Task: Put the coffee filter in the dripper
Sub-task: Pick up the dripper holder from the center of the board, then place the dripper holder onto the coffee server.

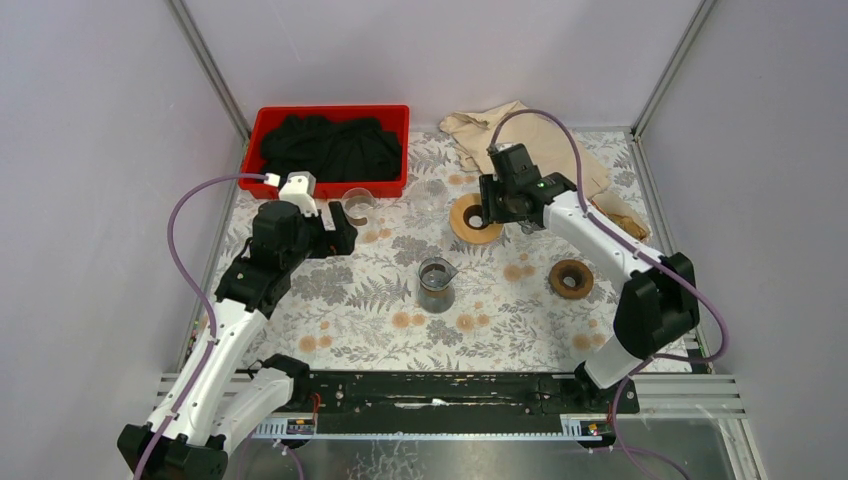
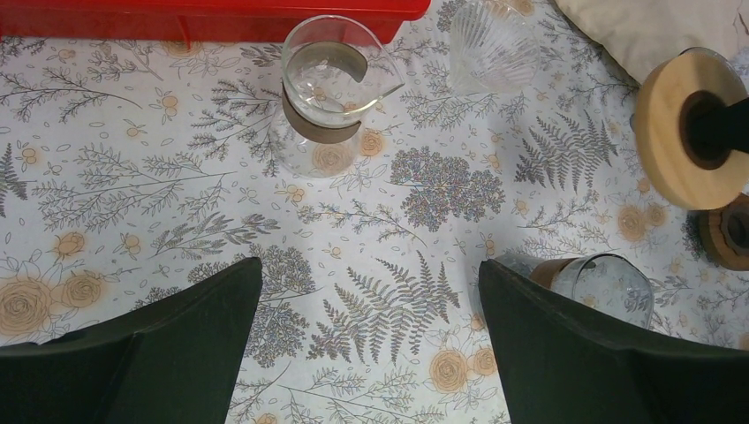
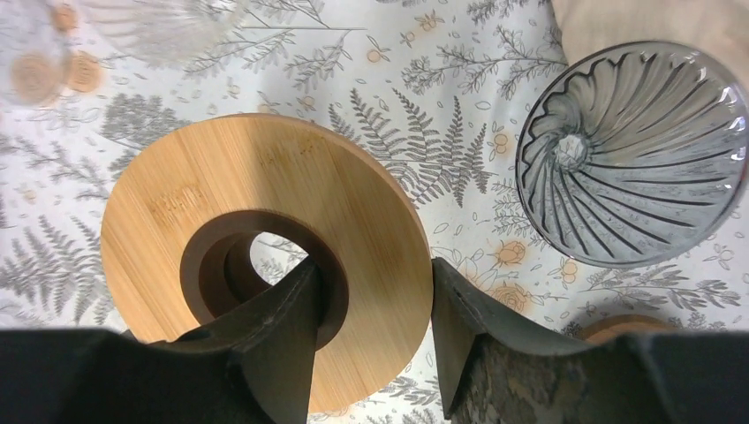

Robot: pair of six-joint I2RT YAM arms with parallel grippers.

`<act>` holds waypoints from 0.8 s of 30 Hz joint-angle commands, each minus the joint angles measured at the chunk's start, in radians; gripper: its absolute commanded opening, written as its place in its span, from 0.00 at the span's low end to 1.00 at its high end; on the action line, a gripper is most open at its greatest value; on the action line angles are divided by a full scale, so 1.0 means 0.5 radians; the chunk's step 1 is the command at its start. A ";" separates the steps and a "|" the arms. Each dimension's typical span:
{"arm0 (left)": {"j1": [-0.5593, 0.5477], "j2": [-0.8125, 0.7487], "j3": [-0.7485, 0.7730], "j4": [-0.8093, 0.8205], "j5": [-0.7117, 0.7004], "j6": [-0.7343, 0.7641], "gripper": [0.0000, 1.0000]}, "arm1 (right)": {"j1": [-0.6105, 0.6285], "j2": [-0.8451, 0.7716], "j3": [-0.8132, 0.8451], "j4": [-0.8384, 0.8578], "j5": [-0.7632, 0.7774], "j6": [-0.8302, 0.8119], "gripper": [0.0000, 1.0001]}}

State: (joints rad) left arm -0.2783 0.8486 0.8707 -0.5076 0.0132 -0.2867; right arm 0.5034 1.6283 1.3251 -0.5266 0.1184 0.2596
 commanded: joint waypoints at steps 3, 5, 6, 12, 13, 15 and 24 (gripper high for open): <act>0.032 -0.004 -0.013 0.138 0.009 0.006 1.00 | 0.092 -0.158 0.277 -0.296 -0.077 -0.069 0.29; 0.035 -0.005 -0.014 0.138 0.006 0.006 1.00 | 0.136 -0.163 0.331 -0.350 -0.076 -0.078 0.29; 0.038 -0.003 -0.016 0.138 0.002 0.006 1.00 | 0.158 -0.166 0.351 -0.371 -0.083 -0.081 0.29; 0.050 0.000 -0.019 0.138 0.001 0.006 1.00 | 0.338 -0.149 0.441 -0.461 -0.137 -0.124 0.29; 0.050 0.000 -0.017 0.137 0.001 0.004 1.00 | 0.366 -0.149 0.440 -0.468 -0.144 -0.126 0.29; 0.053 -0.001 -0.017 0.137 0.000 0.003 1.00 | 0.420 -0.149 0.442 -0.474 -0.162 -0.134 0.29; 0.062 0.006 -0.017 0.138 0.030 0.006 1.00 | 0.636 -0.090 0.428 -0.461 -0.191 -0.164 0.29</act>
State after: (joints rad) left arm -0.2592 0.8490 0.8703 -0.5076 0.0151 -0.2867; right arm 0.7872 1.5852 1.4952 -0.7666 0.0479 0.1974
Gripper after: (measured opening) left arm 0.998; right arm 0.512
